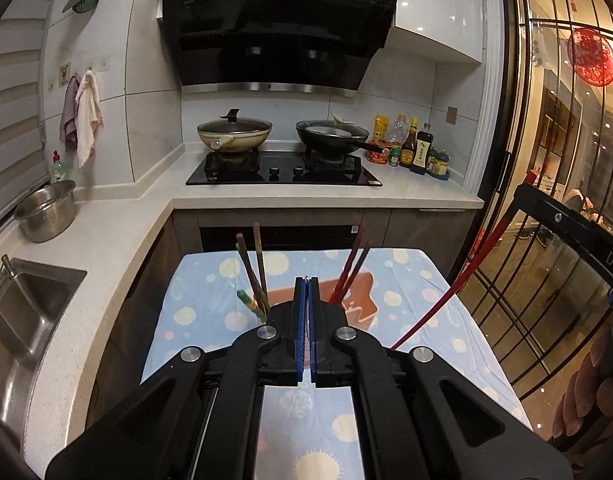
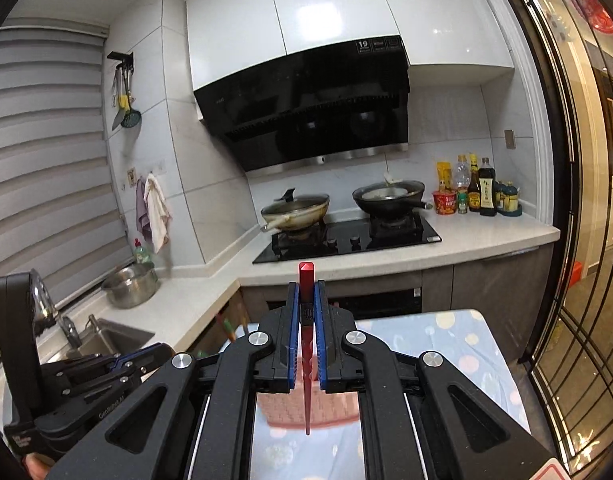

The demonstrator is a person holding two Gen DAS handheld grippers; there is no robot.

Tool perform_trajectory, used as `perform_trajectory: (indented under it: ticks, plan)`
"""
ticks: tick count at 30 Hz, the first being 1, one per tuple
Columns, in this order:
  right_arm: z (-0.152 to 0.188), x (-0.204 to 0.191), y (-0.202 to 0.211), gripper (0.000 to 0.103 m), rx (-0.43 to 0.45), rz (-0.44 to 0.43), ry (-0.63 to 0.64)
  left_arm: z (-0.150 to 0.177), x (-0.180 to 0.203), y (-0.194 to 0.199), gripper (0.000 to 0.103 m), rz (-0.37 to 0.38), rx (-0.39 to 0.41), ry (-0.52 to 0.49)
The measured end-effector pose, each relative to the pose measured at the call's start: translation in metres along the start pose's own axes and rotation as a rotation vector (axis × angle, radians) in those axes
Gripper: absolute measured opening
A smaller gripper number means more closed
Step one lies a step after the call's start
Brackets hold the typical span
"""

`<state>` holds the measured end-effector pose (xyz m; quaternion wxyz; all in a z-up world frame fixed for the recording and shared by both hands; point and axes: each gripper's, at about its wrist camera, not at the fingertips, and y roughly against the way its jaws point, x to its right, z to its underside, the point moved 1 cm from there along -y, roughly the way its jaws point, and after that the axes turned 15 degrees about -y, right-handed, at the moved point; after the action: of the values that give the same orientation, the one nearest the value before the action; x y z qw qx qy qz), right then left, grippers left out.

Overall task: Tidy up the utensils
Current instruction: 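Lower both items into the pink holder and open both tools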

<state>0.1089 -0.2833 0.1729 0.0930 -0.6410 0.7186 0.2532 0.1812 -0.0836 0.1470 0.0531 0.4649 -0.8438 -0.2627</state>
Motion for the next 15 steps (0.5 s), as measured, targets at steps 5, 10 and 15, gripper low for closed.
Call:
perform_trajectory:
  ticks: [5,10,15]
  plan:
    - [-0.026,-0.002,-0.036,0.007,0.023,-0.021,-0.046,-0.021,-0.013,-0.024,0.001,-0.024,0.008,0.000]
    - [-0.029,-0.004,-0.077,0.007,0.004,-0.013,-0.055,-0.025,-0.023,-0.052,0.001,-0.027,-0.014,0.011]
    - [-0.012,0.000,-0.120,0.007,-0.072,0.005,-0.061,-0.019,-0.027,-0.081,0.001,-0.025,-0.058,0.010]
